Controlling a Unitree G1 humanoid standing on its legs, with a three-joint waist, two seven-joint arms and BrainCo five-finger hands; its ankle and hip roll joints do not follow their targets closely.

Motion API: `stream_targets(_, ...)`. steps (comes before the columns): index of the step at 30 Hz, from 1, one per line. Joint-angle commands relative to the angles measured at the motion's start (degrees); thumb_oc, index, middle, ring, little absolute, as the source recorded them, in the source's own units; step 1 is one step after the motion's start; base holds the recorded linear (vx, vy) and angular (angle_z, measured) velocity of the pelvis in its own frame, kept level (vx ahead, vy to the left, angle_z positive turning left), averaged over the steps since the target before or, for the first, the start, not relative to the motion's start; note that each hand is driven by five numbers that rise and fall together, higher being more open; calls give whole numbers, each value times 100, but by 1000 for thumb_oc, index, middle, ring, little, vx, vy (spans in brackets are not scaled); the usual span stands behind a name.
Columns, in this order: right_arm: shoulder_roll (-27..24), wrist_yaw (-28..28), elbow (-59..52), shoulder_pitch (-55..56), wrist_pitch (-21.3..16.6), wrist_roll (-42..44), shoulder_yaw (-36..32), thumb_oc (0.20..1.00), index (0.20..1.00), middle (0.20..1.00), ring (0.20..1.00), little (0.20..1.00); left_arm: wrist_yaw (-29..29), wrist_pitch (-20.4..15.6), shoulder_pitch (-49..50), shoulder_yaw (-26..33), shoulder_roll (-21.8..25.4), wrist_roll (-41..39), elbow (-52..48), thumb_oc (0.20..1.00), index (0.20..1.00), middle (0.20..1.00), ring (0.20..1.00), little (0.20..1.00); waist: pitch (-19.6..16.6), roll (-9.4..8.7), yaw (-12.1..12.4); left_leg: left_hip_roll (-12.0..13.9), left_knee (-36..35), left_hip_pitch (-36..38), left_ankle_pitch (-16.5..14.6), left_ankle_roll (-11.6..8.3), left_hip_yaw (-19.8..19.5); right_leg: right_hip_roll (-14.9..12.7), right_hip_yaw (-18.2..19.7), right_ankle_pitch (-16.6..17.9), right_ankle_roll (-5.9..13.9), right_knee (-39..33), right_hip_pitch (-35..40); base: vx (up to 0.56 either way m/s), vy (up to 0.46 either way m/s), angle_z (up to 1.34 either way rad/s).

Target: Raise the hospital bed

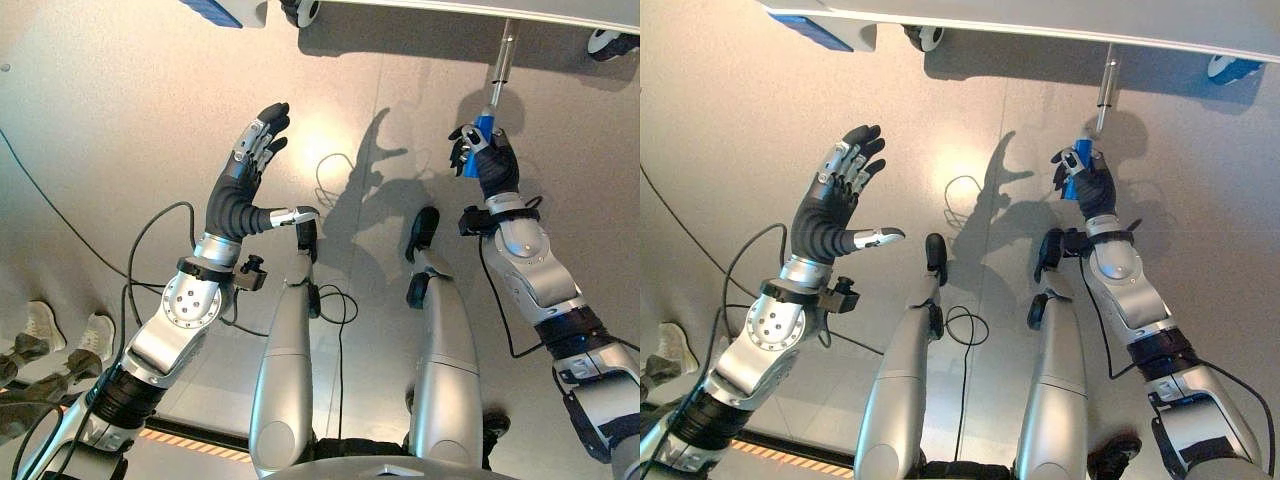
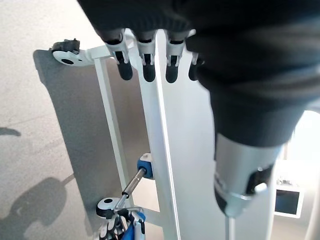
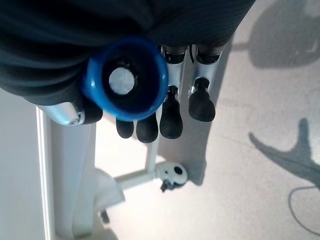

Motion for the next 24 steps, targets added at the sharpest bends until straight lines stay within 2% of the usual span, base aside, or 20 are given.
stream_targets(1,-4,-21,-1322,-20,-1379,149,-543,200,200,200,200,200,-127,-342,347,289,184,50,-768,1000,1000,1000,1000,1000,-119,-282,-151,-209,-355,177,256,319,56,75,157,-163,468,-69,527,7,-16,-5)
stream_targets(8,-234,-396,-1147,112,-1539,258,-1327,200,200,200,200,200,-211,-366,534,549,118,-85,-897,1000,1000,1000,1000,1000,-119,-336,-226,-181,-390,290,237,296,89,77,198,-171,466,-136,623,0,0,0)
stream_targets(14,-498,-688,-925,149,-1570,215,-1690,200,200,200,200,200,-222,-366,648,661,108,-128,-996,1000,1000,1000,1000,1000,-119,-397,-259,-147,-381,302,222,280,106,107,231,-182,458,-115,623,0,0,0)
stream_targets(19,-717,-887,-624,265,-1467,15,-1889,200,200,200,200,200,-193,-373,713,716,88,-137,-1066,1000,1000,1000,1000,1000,-119,-436,-298,-132,-358,306,202,276,108,115,246,-203,449,-69,604,0,0,0)
stream_targets(24,-943,-1229,499,127,-1164,-254,-1821,200,200,200,200,200,-211,-404,719,638,120,-248,-1041,1000,1000,1000,1000,1000,-119,-411,-269,-137,-304,287,177,281,114,111,247,-257,424,47,576,0,0,0)
